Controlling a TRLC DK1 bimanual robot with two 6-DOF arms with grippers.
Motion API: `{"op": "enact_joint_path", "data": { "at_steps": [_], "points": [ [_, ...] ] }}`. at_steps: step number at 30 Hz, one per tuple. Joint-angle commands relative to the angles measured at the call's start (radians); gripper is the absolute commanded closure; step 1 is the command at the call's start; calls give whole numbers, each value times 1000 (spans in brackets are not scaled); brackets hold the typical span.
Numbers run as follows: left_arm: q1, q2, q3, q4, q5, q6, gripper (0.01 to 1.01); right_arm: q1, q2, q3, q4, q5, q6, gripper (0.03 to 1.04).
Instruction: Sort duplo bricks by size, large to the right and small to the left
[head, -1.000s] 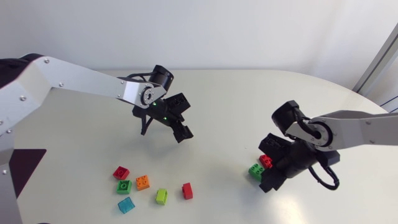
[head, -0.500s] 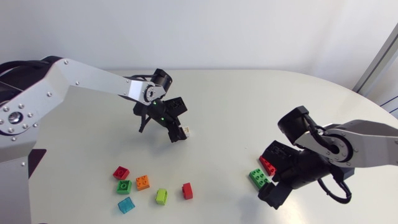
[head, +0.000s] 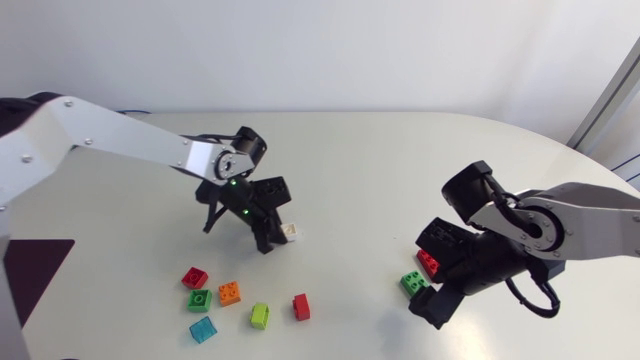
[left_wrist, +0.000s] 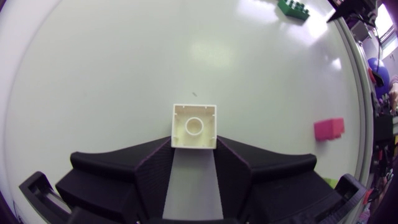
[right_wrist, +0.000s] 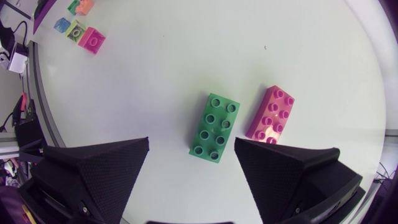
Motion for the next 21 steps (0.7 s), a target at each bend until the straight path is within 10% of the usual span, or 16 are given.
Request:
{"op": "enact_joint_path", "data": {
  "at_steps": [1, 11, 15, 21],
  "points": [
    [56, -134, -141, -24, 7, 65, 810, 11, 36, 10, 10, -5, -14, 72],
    [221, -388, -459, -62, 0, 200, 777, 12, 48, -22, 56, -31, -24, 70],
    [167, -403, -454, -53, -15, 137, 70, 11, 5, -27, 33, -31, -27, 72],
    [-42, -493, -368, 46, 4, -118, 41, -1, -70, -42, -11, -31, -33, 72]
  ]
}}
